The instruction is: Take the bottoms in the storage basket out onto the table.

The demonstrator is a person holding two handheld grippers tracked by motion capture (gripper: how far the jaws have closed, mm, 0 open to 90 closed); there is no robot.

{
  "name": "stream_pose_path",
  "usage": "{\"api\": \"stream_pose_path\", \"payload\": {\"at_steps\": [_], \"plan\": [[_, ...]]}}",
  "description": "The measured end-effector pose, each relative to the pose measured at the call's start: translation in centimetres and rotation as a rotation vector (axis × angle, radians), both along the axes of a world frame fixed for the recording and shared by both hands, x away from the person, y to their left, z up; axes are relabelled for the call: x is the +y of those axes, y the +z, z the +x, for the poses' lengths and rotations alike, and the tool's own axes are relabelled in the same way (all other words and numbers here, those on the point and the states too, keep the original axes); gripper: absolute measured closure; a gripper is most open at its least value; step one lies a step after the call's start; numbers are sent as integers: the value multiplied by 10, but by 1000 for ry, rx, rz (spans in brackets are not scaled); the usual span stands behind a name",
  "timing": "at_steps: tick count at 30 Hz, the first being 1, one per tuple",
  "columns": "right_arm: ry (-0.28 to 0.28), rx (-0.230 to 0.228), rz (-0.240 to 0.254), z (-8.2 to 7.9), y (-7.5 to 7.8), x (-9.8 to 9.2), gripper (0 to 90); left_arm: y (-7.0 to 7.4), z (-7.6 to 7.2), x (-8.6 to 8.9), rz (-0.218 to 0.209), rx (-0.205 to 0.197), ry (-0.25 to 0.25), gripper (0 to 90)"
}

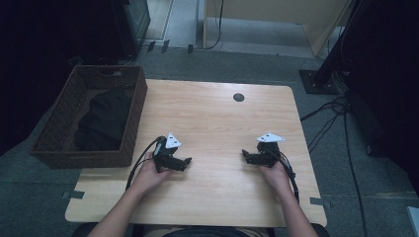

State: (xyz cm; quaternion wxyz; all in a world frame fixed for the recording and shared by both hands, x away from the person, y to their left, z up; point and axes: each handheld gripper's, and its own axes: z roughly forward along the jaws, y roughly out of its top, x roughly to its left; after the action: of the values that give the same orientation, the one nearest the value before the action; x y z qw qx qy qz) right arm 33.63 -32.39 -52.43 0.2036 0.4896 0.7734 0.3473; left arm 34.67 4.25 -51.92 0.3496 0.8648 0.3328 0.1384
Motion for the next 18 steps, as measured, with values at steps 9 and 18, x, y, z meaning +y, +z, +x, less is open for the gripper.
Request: {"api": "stream_pose_path", "payload": {"at_steps": [9, 18], "plan": [[0, 0, 0, 0, 0, 0, 134, 0, -1, 0, -2, -2, 9, 88], [0, 0, 0, 0, 0, 0, 134, 1, -5, 3, 4, 4, 6, 88]]}}
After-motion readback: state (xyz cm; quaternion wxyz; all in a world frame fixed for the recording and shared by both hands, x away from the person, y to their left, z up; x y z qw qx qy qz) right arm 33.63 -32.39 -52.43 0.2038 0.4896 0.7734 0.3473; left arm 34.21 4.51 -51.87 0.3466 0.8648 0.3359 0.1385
